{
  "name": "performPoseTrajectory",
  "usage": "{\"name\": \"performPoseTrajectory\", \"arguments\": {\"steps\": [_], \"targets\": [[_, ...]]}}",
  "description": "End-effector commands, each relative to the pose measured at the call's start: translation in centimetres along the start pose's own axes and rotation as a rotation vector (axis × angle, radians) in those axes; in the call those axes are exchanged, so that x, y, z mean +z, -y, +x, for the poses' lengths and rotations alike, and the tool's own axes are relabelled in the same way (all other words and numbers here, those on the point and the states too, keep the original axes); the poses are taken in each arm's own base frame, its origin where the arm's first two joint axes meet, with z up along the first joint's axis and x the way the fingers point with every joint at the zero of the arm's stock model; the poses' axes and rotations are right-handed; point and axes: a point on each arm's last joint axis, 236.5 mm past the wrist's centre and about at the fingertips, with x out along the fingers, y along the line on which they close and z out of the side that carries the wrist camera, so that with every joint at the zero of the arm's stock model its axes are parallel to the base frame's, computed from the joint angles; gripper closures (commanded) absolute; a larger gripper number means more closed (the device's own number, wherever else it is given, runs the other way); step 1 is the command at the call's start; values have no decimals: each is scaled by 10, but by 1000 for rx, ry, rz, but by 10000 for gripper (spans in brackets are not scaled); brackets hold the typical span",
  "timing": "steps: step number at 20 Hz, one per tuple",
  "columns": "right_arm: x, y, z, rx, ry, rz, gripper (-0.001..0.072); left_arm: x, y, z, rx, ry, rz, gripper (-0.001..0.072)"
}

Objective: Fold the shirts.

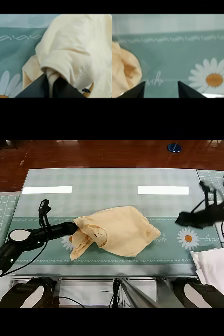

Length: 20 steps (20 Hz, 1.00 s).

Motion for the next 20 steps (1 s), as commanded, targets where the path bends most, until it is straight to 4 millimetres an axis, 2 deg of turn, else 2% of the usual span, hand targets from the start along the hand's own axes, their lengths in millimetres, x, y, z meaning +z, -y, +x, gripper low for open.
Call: {"name": "performPoseTrajectory", "arguments": {"steps": [1,2,4,9,12,16,18,19,20], "targets": [[-96,-50,33,331,-299,104,146,0,0,0,0,0,1,664],[-105,-70,39,435,-310,135,142,0,0,0,1,1,1,664],[-106,-92,45,551,-285,189,120,0,0,0,1,1,4,664],[-110,-91,61,538,-265,229,122,0,0,0,1,1,3,664],[-119,-108,82,485,-251,178,125,0,0,0,1,1,4,664],[-118,-134,99,422,-188,143,126,0,0,0,1,1,4,664],[-128,-141,110,400,-229,161,127,1,0,0,2,2,3,664],[-134,-145,117,394,-251,164,140,1,0,0,2,2,3,664],[-137,-151,124,398,-265,183,200,1,0,0,1,2,3,664]]}}
